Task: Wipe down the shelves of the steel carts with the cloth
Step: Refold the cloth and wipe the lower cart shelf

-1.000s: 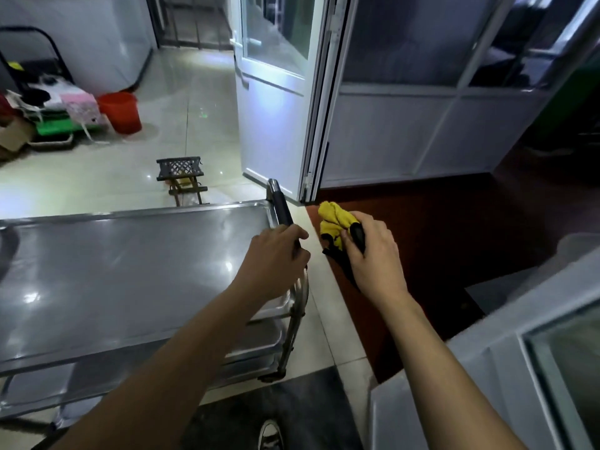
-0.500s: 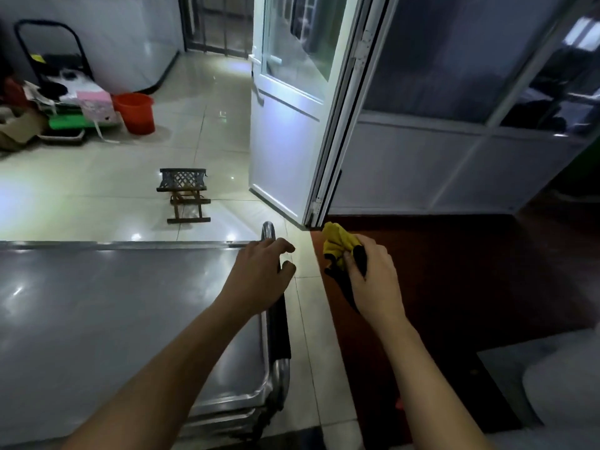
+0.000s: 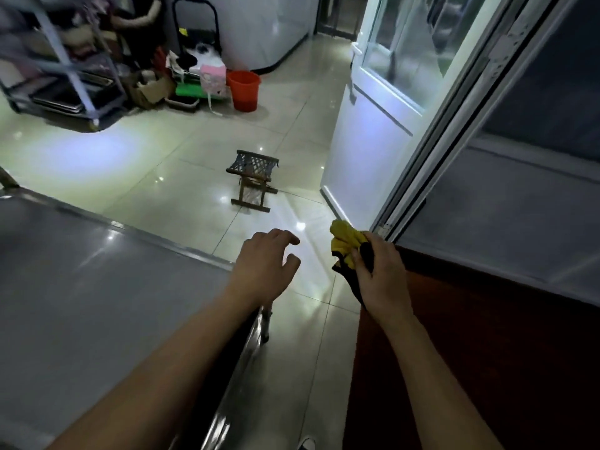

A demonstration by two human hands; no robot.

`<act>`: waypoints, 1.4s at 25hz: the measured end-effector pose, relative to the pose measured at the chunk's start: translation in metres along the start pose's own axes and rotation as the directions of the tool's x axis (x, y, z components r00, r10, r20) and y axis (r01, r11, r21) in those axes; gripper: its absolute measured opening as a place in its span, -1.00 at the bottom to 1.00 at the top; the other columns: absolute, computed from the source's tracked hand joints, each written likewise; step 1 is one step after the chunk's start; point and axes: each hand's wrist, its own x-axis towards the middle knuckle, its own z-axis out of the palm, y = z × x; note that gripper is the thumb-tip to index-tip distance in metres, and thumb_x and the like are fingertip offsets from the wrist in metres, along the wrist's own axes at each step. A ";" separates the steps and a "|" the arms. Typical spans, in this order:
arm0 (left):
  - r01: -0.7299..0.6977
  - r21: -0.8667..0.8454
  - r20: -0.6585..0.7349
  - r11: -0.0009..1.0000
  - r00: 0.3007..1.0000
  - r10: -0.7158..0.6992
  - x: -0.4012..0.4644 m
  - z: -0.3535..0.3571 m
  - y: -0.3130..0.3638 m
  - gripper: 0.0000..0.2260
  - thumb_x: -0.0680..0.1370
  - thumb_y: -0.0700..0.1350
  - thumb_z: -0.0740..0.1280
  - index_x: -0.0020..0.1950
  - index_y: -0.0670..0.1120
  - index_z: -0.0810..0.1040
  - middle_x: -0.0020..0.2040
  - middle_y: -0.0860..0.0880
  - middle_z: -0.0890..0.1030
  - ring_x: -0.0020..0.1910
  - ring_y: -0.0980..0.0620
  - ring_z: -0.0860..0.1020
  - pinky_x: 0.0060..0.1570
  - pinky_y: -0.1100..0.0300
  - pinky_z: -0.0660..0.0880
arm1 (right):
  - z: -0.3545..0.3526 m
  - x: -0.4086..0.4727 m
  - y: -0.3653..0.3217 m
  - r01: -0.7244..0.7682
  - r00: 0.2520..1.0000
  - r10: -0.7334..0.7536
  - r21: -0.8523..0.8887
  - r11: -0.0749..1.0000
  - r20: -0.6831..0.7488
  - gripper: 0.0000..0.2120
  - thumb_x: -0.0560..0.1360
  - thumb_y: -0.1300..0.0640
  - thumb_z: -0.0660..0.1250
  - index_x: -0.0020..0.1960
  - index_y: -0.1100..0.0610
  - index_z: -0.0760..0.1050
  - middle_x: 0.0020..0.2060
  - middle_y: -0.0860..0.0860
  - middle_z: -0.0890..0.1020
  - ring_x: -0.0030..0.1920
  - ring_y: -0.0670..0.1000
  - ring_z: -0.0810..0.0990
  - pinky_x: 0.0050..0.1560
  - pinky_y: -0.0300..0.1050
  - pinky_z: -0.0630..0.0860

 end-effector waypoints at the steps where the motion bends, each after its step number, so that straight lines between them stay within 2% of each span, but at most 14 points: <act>1: 0.034 0.006 -0.007 0.999 0.999 -0.034 0.013 0.008 0.009 -0.68 0.62 -0.09 0.24 0.38 -0.02 0.52 0.35 0.02 0.55 0.29 -0.09 0.46 0.31 0.04 0.33 | -0.002 0.018 0.013 0.015 0.999 -0.015 -0.006 1.000 0.030 -0.64 0.64 -0.01 0.28 0.41 0.05 0.44 0.17 0.04 0.55 0.21 0.03 0.49 0.27 0.09 0.47; 7: 0.163 0.054 -0.080 0.985 0.984 -0.159 0.075 0.035 0.038 -0.69 0.62 -0.07 0.24 0.36 0.00 0.52 0.28 -0.01 0.59 0.27 -0.09 0.47 0.28 0.06 0.35 | -0.003 0.116 0.057 0.136 0.985 -0.137 0.023 0.991 0.109 -0.56 0.59 0.09 0.36 0.45 0.00 0.42 0.22 0.09 0.54 0.24 0.16 0.49 0.28 0.21 0.43; 13: 0.283 0.042 -0.180 0.958 0.946 -0.271 0.156 0.048 0.029 -0.69 0.62 -0.06 0.23 0.36 0.01 0.51 0.28 -0.01 0.57 0.28 -0.09 0.45 0.32 0.03 0.32 | 0.030 0.226 0.066 0.248 0.944 -0.266 0.109 0.963 0.197 -0.58 0.60 0.07 0.34 0.45 -0.04 0.43 0.21 0.05 0.53 0.21 0.12 0.48 0.18 -0.03 0.35; 18: 0.367 0.000 -0.229 0.930 0.905 -0.358 0.240 0.046 0.015 -0.70 0.62 -0.07 0.23 0.35 0.00 0.51 0.29 -0.01 0.57 0.29 -0.09 0.44 0.32 0.05 0.32 | 0.055 0.316 0.057 0.294 0.901 -0.329 0.162 0.942 0.282 -0.57 0.59 0.08 0.32 0.44 -0.05 0.42 0.23 0.03 0.54 0.23 0.12 0.47 0.26 0.11 0.41; 23: 0.434 -0.024 -0.294 0.901 0.858 -0.421 0.303 0.035 0.002 -0.70 0.62 -0.07 0.23 0.35 0.01 0.51 0.27 -0.01 0.58 0.28 -0.08 0.44 0.32 0.05 0.32 | 0.082 0.395 0.055 0.342 0.862 -0.396 0.213 0.915 0.316 -0.61 0.61 0.10 0.30 0.43 -0.05 0.43 0.20 0.03 0.55 0.19 0.11 0.48 0.23 0.13 0.42; 29: 0.600 -0.057 -0.383 0.798 0.725 -0.573 0.371 0.027 -0.048 -0.70 0.63 -0.06 0.23 0.37 0.01 0.50 0.28 0.01 0.56 0.31 -0.07 0.42 0.33 0.06 0.29 | 0.160 0.497 0.028 0.454 0.730 -0.554 0.322 0.831 0.400 -0.60 0.61 0.10 0.28 0.44 -0.01 0.43 0.15 0.05 0.55 0.15 0.12 0.47 0.17 0.11 0.42; 33: 0.714 -0.130 -0.405 0.687 0.595 -0.695 0.424 0.022 -0.074 -0.69 0.64 -0.06 0.22 0.39 0.01 0.49 0.32 0.01 0.54 0.34 -0.06 0.40 0.35 0.08 0.29 | 0.218 0.569 0.006 0.520 0.603 -0.674 0.431 0.738 0.427 -0.62 0.59 0.14 0.32 0.40 0.04 0.47 0.16 0.06 0.59 0.17 0.11 0.50 0.19 0.12 0.44; 35: 0.761 -0.185 -0.440 0.622 0.502 -0.745 0.441 0.018 -0.086 -0.69 0.64 -0.06 0.23 0.39 0.02 0.49 0.32 0.02 0.54 0.35 -0.06 0.40 0.35 0.09 0.29 | 0.248 0.598 -0.013 0.543 0.518 -0.719 0.472 0.695 0.463 -0.63 0.60 0.12 0.32 0.41 0.05 0.46 0.16 0.08 0.58 0.16 0.13 0.50 0.20 0.14 0.44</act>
